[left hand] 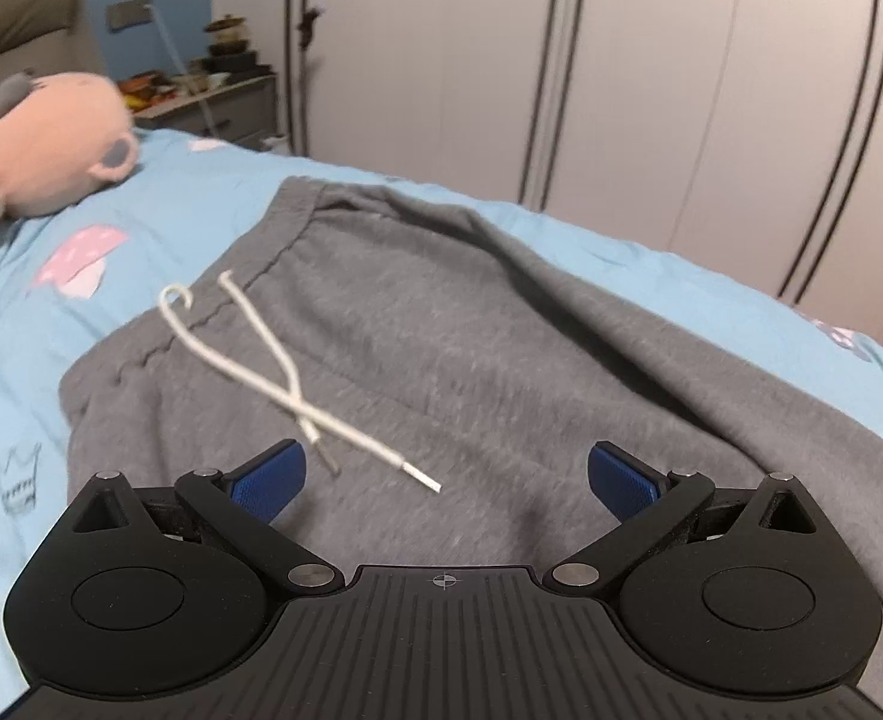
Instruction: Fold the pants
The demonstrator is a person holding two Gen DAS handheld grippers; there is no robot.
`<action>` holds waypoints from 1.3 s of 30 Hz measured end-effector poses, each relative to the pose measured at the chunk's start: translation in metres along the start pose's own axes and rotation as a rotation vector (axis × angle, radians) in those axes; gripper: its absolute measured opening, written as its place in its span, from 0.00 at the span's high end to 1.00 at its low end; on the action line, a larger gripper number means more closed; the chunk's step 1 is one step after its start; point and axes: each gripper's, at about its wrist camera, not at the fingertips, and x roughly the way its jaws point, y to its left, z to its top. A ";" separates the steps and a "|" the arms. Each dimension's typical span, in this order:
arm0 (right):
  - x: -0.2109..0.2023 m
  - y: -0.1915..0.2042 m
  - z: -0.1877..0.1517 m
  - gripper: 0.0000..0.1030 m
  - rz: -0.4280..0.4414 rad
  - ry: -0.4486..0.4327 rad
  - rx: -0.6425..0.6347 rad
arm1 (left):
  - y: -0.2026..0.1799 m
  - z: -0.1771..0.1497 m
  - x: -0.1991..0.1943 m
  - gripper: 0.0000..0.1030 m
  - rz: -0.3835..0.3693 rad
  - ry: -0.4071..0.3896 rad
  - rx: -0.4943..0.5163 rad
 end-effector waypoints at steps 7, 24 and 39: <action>0.009 -0.006 0.002 0.72 0.093 -0.039 -0.066 | 0.002 0.072 0.035 0.00 -0.116 0.059 0.001; 0.020 0.013 -0.003 0.04 0.279 -0.036 -0.143 | -0.001 0.158 0.195 0.00 -0.146 0.260 -0.269; 0.024 0.026 -0.009 0.04 0.240 -0.075 -0.226 | -0.023 0.143 0.225 0.36 -0.082 0.295 -0.175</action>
